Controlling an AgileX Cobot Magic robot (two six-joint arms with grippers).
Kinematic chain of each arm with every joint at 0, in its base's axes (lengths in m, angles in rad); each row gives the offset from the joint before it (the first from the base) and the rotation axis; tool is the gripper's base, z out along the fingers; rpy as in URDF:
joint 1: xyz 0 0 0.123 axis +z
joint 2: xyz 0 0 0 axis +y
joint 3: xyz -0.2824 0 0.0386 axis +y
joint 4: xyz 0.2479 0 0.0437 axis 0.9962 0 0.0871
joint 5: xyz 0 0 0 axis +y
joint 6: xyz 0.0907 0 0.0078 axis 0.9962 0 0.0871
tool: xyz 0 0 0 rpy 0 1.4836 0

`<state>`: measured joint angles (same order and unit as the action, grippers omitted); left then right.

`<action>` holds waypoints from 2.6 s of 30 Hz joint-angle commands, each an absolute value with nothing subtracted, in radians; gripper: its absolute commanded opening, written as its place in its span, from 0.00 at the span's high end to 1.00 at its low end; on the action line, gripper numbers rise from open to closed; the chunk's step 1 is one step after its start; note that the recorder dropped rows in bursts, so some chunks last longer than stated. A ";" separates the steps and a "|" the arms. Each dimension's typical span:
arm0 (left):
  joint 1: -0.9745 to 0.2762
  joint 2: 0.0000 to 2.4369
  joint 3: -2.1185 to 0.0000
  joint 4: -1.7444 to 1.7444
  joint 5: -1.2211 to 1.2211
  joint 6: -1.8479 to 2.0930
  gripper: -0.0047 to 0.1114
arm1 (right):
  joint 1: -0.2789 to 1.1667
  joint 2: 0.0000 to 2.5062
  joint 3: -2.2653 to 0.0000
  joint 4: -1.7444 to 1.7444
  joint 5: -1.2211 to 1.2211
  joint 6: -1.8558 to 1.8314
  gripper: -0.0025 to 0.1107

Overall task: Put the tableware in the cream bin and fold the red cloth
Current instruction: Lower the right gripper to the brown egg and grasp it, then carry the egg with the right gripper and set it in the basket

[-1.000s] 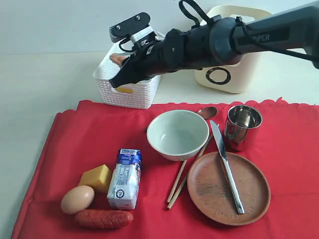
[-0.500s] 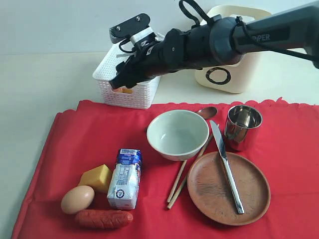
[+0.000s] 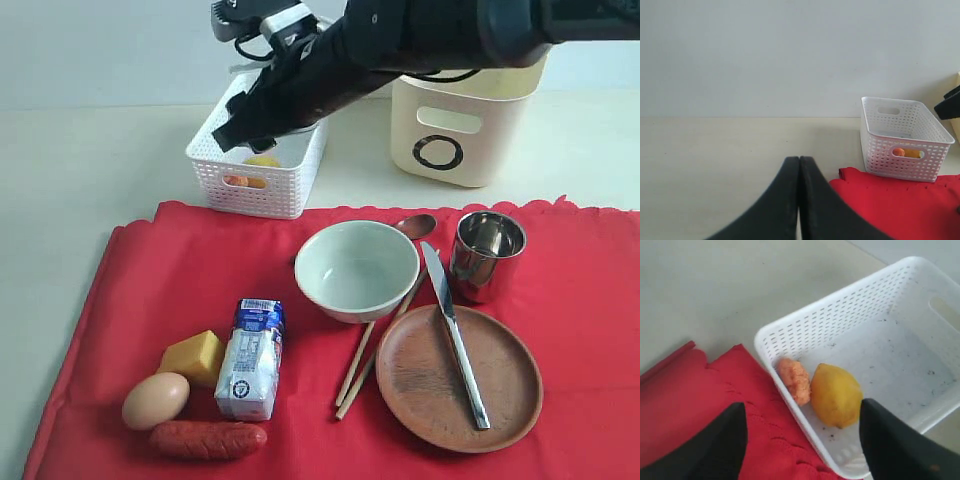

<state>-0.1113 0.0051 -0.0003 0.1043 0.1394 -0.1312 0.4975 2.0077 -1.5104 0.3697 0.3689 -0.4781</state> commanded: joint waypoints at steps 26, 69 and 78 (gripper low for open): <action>-0.110 0.000 0.000 0.101 0.137 -0.133 0.95 | 0.850 2.055 -1.512 0.384 0.771 -0.973 0.43; -0.110 0.000 0.000 0.101 0.137 -0.133 0.95 | 0.873 2.164 -1.589 0.392 0.702 -0.857 0.98; -0.110 0.000 0.000 0.101 0.137 -0.134 0.95 | 0.741 2.044 -1.615 0.384 0.518 -0.676 0.98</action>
<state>-0.1113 0.0051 -0.0003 0.1043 0.1394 -0.1312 0.7927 2.0651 -1.6059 0.3919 0.6010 -0.7396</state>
